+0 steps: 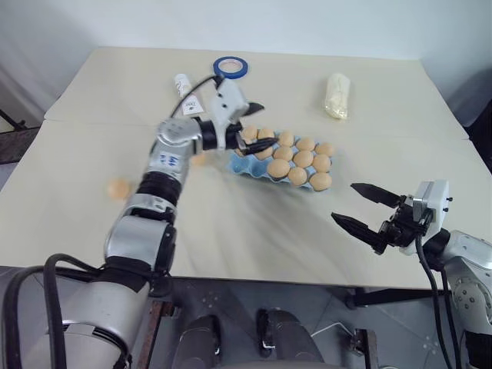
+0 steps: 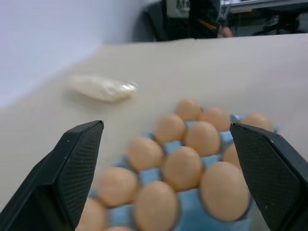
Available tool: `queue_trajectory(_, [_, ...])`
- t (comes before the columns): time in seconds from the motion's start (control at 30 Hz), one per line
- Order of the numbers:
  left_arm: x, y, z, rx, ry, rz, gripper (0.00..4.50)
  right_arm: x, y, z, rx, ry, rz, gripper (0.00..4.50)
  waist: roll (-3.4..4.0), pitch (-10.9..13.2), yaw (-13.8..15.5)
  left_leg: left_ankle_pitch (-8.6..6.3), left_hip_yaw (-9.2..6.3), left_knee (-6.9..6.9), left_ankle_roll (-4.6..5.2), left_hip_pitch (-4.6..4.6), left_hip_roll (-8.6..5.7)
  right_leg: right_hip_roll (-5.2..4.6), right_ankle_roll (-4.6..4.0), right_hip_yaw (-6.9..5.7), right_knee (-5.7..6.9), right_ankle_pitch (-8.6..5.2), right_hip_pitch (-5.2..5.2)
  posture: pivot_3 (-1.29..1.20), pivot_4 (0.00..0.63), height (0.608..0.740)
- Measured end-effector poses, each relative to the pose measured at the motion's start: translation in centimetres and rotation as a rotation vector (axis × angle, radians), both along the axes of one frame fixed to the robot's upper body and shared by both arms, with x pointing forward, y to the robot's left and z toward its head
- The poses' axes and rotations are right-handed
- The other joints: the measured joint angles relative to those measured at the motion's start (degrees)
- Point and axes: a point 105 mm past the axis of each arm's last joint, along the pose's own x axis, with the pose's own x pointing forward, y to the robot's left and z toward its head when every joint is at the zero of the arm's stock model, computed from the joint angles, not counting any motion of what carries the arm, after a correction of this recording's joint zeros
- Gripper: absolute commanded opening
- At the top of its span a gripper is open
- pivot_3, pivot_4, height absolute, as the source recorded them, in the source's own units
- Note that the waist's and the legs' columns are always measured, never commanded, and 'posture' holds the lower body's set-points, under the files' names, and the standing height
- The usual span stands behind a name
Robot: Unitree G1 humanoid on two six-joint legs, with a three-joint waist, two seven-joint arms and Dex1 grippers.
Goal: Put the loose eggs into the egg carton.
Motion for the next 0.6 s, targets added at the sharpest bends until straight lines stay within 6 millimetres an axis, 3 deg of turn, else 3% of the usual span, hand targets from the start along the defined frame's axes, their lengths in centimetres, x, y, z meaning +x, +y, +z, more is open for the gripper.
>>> queue_trajectory(0.2, [-1.6, 7.5, -3.0, -0.024, 0.076, 0.193, 4.49, 0.2, -0.9, -0.5, -0.002, 0.034, 0.016, 4.50, -0.01, 0.0, -0.1, -0.01, 0.05, 0.09, 0.07, 0.09, 0.03, -0.01, -0.01, 0.12, 0.23, -0.01, -0.01, 0.00, 0.150, 0.740])
queue_trajectory(0.3, [-3.0, 11.4, -3.6, -0.064, 0.096, 0.339, 4.49, 0.6, -1.3, -0.5, -0.016, 0.052, 0.024, 4.50, -0.01, 0.0, 0.0, 0.00, 0.03, 0.12, 0.16, 0.13, 0.02, -0.06, -0.02, 0.11, 0.27, 0.00, 0.03, 0.00, 0.150, 0.740])
queue_trajectory(0.6, [-7.5, 17.9, -5.7, -0.162, 0.126, 0.658, 4.49, 1.5, -1.0, -0.2, -0.030, 0.064, 0.071, 4.50, -0.02, 0.0, 0.2, 0.01, -0.06, 0.08, 0.25, 0.14, 0.01, -0.11, -0.03, 0.05, 0.17, 0.02, 0.11, 0.00, 0.150, 0.740])
